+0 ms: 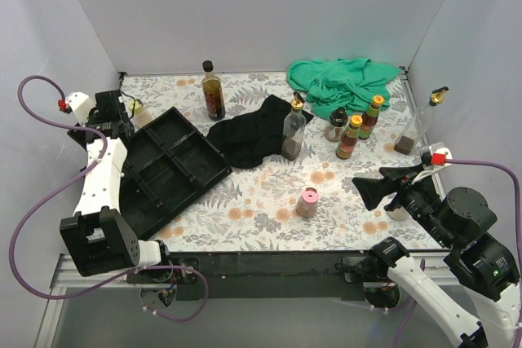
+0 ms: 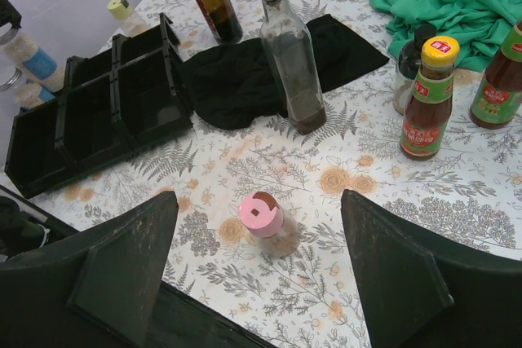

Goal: Organize the condiment bottles
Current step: Place the bottle in the storage box.

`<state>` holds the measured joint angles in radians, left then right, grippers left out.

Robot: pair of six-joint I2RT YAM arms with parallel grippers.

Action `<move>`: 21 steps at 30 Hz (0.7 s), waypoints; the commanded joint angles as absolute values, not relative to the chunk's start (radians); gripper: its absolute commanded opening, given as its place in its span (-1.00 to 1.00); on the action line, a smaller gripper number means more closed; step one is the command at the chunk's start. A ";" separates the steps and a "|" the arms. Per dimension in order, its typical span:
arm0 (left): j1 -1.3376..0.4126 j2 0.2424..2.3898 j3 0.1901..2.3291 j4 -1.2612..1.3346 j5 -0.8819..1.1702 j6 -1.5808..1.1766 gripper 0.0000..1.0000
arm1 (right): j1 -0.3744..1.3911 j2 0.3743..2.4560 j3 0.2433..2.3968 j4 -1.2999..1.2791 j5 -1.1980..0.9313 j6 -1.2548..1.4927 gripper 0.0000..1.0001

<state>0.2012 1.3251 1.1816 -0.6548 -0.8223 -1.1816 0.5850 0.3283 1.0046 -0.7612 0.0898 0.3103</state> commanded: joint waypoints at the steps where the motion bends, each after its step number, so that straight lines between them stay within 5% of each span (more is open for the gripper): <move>1: 0.212 1.325 1.158 -0.606 -0.830 -1.207 -1.00 | 0.591 0.331 1.045 -0.735 0.078 0.305 0.78; 8: 0.235 1.338 1.111 -0.615 -0.784 -1.235 -0.96 | 0.589 0.310 1.028 -0.744 0.083 0.311 0.79; 15: 0.244 1.341 1.095 -0.600 -0.744 -1.229 -0.09 | 0.591 0.308 1.037 -0.753 0.094 0.307 0.78; 21: 0.250 1.338 1.068 -0.606 -0.729 -1.239 0.14 | 0.591 0.304 1.042 -0.756 0.091 0.314 0.78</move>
